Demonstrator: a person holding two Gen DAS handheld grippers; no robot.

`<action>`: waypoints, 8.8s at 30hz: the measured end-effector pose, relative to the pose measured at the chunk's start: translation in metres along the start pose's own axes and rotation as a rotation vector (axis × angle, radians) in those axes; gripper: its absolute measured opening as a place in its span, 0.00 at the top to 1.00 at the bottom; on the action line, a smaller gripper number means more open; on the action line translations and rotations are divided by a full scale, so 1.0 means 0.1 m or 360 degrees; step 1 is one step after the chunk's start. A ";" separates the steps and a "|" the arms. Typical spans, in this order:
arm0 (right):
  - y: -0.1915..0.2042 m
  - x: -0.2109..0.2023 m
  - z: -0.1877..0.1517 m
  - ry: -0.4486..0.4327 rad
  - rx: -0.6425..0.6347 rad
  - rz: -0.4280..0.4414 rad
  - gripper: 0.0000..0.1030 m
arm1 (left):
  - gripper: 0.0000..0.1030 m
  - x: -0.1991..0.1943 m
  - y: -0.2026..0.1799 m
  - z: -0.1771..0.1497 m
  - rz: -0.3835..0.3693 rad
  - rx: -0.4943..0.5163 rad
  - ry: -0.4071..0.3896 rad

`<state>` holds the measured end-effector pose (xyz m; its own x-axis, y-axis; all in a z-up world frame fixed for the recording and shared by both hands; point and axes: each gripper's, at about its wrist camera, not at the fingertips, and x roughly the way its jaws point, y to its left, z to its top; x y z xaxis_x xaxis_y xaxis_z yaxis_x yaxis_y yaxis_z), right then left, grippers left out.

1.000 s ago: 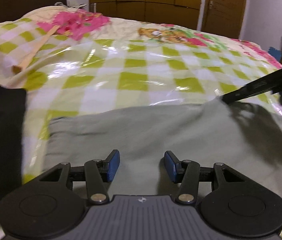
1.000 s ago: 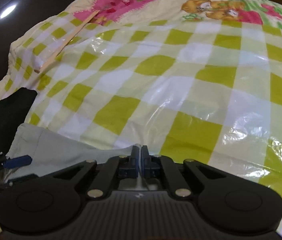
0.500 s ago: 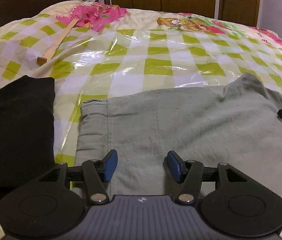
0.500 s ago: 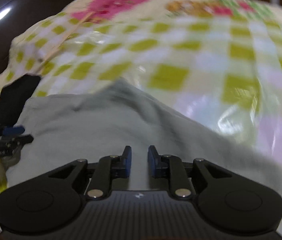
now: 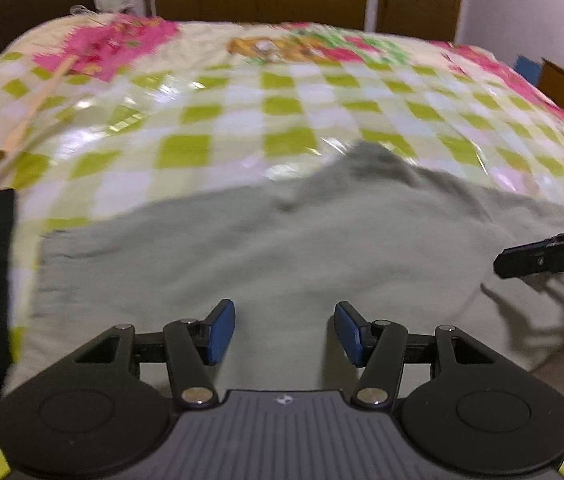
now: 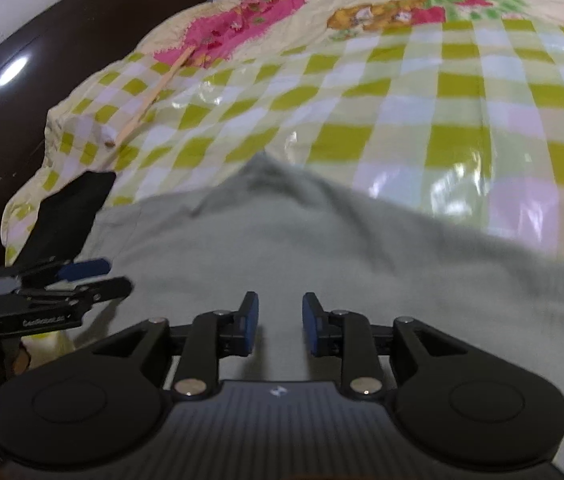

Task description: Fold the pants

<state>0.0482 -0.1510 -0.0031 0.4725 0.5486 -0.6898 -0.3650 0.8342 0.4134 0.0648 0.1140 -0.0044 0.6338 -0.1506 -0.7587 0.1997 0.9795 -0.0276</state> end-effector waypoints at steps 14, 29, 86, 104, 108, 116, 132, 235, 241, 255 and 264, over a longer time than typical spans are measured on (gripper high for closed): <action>-0.46 -0.48 -0.33 -0.0066 0.0207 -0.0103 0.69 | 0.30 0.07 -0.63 0.15 0.0039 0.0115 0.0162; -1.01 -1.29 -0.69 -0.0263 0.0476 -0.0247 0.64 | 0.29 0.11 -1.25 0.15 -0.0059 0.0239 0.0236; -2.56 -1.88 -0.99 -0.0994 0.1401 -0.0135 0.92 | 0.26 0.34 -2.14 0.34 -0.0374 0.0426 0.0170; -1.81 -1.91 -0.34 -0.1059 0.1143 0.0025 0.95 | 0.26 0.06 -0.92 0.16 -0.0136 0.0173 0.0033; -1.35 -1.65 0.10 -0.0955 0.0932 0.0150 0.95 | 0.25 -0.05 -0.48 0.09 -0.0063 0.0075 0.0015; -0.32 -0.64 0.66 -0.0646 0.0604 0.0299 0.95 | 0.25 -0.27 0.35 -0.21 0.0128 -0.0131 0.0006; 2.04 0.91 0.31 -0.0094 -0.0852 0.0163 0.95 | 0.24 -0.52 0.85 -0.68 0.0100 -0.0299 -0.0017; -1.46 -1.36 -0.80 -0.0228 0.0734 -0.0095 0.89 | 0.16 0.11 -1.47 0.16 -0.0273 0.0300 0.0091; -1.23 -1.59 -0.72 -0.0379 0.0499 -0.0438 0.83 | 0.16 0.02 -1.48 0.22 -0.0220 0.0321 0.0024; -0.96 -0.85 -0.02 -0.0334 0.0198 -0.0202 0.77 | 0.16 0.29 -1.67 0.34 -0.0212 0.0336 -0.0003; -1.19 -0.26 0.21 -0.0236 0.0246 -0.0355 0.77 | 0.16 0.37 -1.67 0.29 -0.0164 0.0307 0.0029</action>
<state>0.0965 -0.2635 -0.0223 0.6432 0.3437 -0.6842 -0.1181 0.9274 0.3549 0.0768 -0.0589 -0.0093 0.5894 -0.2445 -0.7699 0.4032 0.9149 0.0181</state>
